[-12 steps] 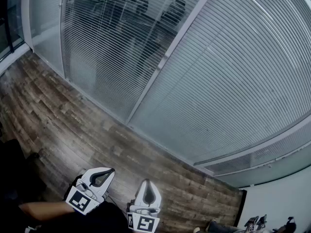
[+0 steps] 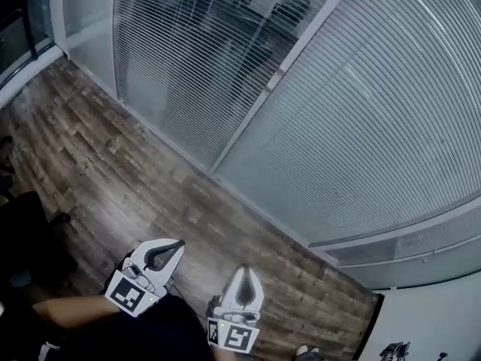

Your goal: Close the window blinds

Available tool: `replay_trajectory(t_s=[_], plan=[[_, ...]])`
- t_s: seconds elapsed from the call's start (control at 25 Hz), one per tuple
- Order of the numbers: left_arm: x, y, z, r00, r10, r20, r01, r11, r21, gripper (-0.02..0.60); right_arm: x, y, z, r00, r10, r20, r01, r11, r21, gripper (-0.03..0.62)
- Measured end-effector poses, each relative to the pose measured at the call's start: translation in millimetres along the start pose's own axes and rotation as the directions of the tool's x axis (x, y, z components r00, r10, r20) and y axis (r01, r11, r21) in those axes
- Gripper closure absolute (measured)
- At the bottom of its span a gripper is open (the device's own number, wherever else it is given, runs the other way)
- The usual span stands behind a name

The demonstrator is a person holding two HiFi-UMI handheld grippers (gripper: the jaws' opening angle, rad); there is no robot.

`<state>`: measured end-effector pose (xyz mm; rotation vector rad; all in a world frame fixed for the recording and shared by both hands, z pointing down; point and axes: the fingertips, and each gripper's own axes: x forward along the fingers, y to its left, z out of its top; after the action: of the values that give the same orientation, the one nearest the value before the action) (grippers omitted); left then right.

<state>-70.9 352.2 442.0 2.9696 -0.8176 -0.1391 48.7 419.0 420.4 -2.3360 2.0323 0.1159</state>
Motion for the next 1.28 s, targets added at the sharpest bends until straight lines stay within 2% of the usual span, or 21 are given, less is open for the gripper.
replay_trajectory(t_s=[0.08,0.2,0.4,0.6,0.88,1.28], plan=[[0,8,1,0.999,0.037,0.010,-0.037,0.999,-0.025,0.580,4,3,-1,1.000,0.026,-0.003,-0.026,1.000,-0.006,0.592],[1,16,1,0.997,0.073,0.027,-0.073,0.997,-0.023,0.581,4,3,-3,0.998,0.057,-0.013,-0.057,0.998,-0.002,0.592],[-3,29,-2,0.993,0.115,0.016,-0.115,0.993,0.015,0.580,6,1,-5,0.999,0.053,-0.009,-0.053,0.999,-0.008,0.592],[-10,26,-7,0.991,0.131,-0.009,-0.131,0.991,-0.007,0.580,4,3,-11,0.999,0.046,-0.023,-0.046,0.999,0.009,0.592],[-4,36,-9,0.993,0.117,-0.006,-0.117,0.993,0.006,0.580,15,8,-23,0.998,0.045,-0.050,-0.044,0.999,0.024,0.592],[69,70,-13,0.999,0.029,-0.023,-0.030,0.999,-0.038,0.580,91,-16,-27,0.995,-0.014,-0.097,0.014,1.000,-0.006,0.592]])
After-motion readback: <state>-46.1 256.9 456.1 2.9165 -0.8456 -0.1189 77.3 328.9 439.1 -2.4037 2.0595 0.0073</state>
